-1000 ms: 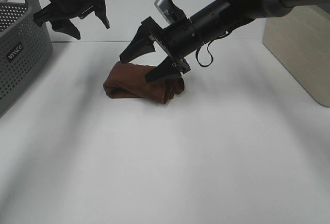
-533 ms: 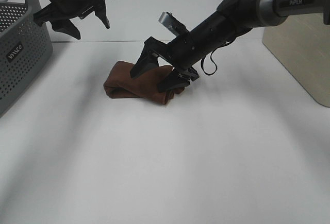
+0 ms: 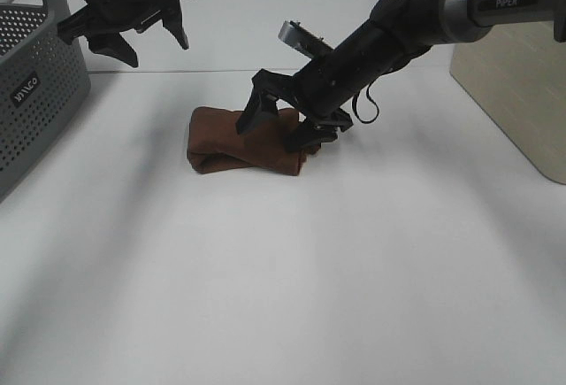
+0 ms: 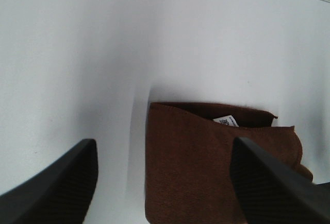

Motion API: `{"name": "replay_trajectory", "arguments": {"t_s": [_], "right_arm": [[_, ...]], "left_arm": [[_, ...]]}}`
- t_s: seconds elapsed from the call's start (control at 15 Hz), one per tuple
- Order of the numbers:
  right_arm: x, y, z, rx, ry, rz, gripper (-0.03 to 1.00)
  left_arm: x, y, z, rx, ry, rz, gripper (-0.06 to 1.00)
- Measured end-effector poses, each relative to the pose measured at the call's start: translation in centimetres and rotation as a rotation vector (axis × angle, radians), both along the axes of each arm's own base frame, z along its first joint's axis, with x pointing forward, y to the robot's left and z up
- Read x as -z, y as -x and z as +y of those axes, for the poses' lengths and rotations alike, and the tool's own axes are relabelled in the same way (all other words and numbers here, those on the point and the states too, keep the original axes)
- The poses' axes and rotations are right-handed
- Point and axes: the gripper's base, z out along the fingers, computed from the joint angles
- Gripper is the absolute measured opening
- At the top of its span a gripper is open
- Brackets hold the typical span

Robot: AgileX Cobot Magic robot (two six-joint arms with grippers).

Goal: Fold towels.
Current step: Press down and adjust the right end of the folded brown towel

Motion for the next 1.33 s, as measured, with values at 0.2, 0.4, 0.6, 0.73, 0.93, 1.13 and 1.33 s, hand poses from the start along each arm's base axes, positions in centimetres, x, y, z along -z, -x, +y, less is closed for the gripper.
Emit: {"name": "replay_trajectory", "arguments": {"t_s": [0.2,0.4,0.6,0.73,0.93,1.13,1.33], "right_arm": [[-1.5,-1.1,-0.1,0.025,0.043,-0.052,0.84],[-1.5,-1.3,-0.3,0.026,0.074,-0.063,0.84],[-0.4,-1.4,-0.9,0.037,0.149,-0.051,0.84],[-0.3,-1.4,-1.3,0.049,0.2,-0.049,0.84],[-1.5,-1.2,-2.0,0.034,0.284,-0.032,0.84],[-6.0,-0.2,-3.1,0.03,0.37,-0.056,0.84],[-13.6,2.6,-4.3,0.016,0.394,-0.071,0.84]], "left_arm": [[0.0,0.0,0.0,0.0,0.0,0.0,0.69],[0.0,0.0,0.0,0.016,-0.009,-0.005,0.69],[0.0,0.0,0.0,0.024,-0.013,-0.007,0.69],[0.0,0.1,0.0,0.042,-0.023,-0.005,0.69],[-1.6,0.9,0.4,0.106,-0.083,-0.007,0.69],[-4.6,2.7,1.3,0.143,-0.158,0.016,0.69],[-9.1,5.5,2.9,0.168,-0.274,0.03,0.69]]}}
